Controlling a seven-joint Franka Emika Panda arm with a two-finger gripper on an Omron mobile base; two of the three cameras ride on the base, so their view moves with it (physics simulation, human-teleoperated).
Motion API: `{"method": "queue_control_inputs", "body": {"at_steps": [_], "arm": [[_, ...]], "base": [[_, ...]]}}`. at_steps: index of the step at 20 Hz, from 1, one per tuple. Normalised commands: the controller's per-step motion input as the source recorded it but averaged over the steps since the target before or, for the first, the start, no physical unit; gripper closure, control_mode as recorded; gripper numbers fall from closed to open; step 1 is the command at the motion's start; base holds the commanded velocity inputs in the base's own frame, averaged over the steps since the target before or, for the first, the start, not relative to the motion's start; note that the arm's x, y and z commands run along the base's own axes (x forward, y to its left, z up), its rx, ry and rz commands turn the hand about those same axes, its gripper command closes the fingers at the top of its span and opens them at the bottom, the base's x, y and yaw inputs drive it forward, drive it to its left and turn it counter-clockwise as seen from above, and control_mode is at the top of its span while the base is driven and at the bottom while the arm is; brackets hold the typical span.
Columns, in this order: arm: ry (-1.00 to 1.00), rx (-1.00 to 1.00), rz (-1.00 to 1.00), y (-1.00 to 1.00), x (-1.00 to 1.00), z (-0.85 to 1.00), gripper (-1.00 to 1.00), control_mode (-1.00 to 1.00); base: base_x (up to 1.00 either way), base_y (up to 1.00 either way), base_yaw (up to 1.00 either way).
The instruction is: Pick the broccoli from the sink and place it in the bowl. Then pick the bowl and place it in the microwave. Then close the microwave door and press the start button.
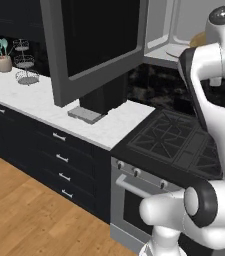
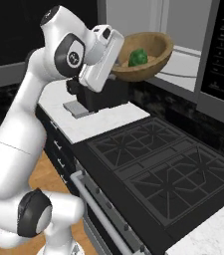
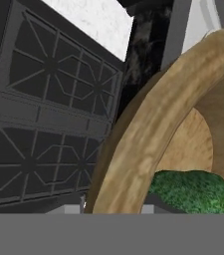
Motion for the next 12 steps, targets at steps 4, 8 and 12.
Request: {"method": "queue_control_inputs", "body": {"at_steps": [4, 8, 12], "arm": [[0.00, 0.11, 0.00, -0.37, 0.49, 0.15, 1.00, -1.00], [-0.02, 0.06, 0.00, -0.19, 0.46, 0.23, 1.00, -1.00], [-0.03, 0.03, 0.00, -0.20, 0.50, 0.03, 1.00, -1.00]], "base": [[0.00, 0.00, 0.00], [0.00, 0.00, 0.00], [0.00, 0.00, 0.00]]}}
